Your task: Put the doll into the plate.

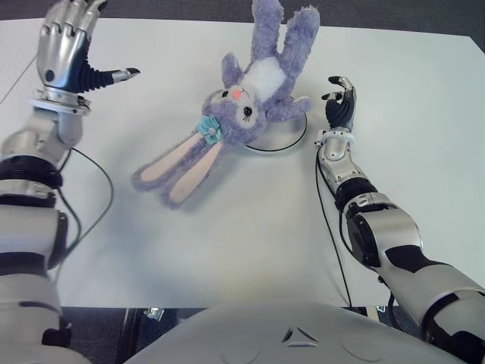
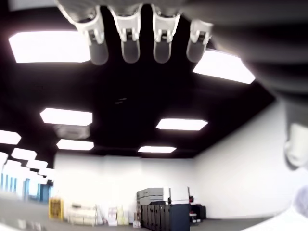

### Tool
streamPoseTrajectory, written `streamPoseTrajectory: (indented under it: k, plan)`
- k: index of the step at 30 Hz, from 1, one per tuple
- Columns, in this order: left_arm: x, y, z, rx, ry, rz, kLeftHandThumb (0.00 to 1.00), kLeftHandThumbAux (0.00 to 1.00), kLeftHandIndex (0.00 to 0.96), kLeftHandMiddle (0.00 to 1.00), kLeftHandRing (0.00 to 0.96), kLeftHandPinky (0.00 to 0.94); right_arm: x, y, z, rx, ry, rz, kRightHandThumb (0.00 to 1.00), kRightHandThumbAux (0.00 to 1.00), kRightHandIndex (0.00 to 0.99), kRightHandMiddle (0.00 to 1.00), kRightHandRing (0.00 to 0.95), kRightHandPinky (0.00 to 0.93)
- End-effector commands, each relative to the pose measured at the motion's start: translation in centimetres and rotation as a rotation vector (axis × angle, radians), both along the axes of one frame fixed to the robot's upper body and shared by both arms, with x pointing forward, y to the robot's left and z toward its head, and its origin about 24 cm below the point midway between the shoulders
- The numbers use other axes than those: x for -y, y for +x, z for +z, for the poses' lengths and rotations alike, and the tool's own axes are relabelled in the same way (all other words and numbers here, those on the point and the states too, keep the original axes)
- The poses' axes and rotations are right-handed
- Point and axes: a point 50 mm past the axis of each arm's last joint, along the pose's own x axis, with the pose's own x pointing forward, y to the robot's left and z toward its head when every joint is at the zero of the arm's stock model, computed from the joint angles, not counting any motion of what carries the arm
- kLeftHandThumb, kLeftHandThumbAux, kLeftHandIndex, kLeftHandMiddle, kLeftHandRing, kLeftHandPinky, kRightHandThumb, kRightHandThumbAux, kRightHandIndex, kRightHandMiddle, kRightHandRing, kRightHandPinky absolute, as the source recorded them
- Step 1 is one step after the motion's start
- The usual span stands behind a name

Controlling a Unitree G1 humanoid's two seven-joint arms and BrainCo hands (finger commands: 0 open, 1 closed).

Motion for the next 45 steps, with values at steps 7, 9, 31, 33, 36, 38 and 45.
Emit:
streamPoseTrajectory:
  k: [7,9,31,33,36,38,45]
  plan:
    - [5.4,1.8,-6.6,-0.366,-0.467,-0.155,0.000,0.554,0.000,0.062,0.050,0.025,-0.6,-10.6,-14.5,-0.559,0.067,-0.031,1.000,0.665,0.293,0.267,0.461,0.129]
    - [6.4,2.1,-6.8,-0.419,-0.493,-0.205,0.000,0.520,0.000,0.048,0.041,0.012,-0.6,-10.6,-14.5,-0.551,0.068,-0.037,1.000,0.665,0.295,0.268,0.461,0.133]
    - [9.4,1.1,-12.9,-0.855,-0.778,-0.302,0.000,0.344,0.000,0.000,0.000,0.000,0.0,-10.9,-14.7,-0.549,0.096,-0.051,1.000,0.667,0.295,0.277,0.457,0.139]
    - [9.7,0.9,-13.3,-0.867,-0.799,-0.301,0.000,0.339,0.000,0.000,0.000,0.000,-0.1,-10.9,-14.6,-0.534,0.108,-0.063,1.000,0.667,0.297,0.277,0.458,0.145]
    - [9.9,0.8,-13.5,-0.872,-0.821,-0.303,0.000,0.335,0.000,0.001,0.000,0.000,0.0,-10.9,-14.6,-0.527,0.115,-0.073,1.000,0.666,0.299,0.277,0.460,0.152]
    - [9.9,0.7,-13.7,-0.869,-0.839,-0.305,0.000,0.335,0.000,0.003,0.000,0.000,0.1,-10.9,-14.6,-0.530,0.116,-0.073,1.000,0.666,0.298,0.277,0.459,0.154]
    - [9.6,0.1,-14.5,-0.856,-0.888,-0.290,0.000,0.346,0.000,0.012,0.000,0.000,0.3,-11.0,-14.6,-0.537,0.133,-0.070,1.000,0.667,0.293,0.278,0.457,0.166]
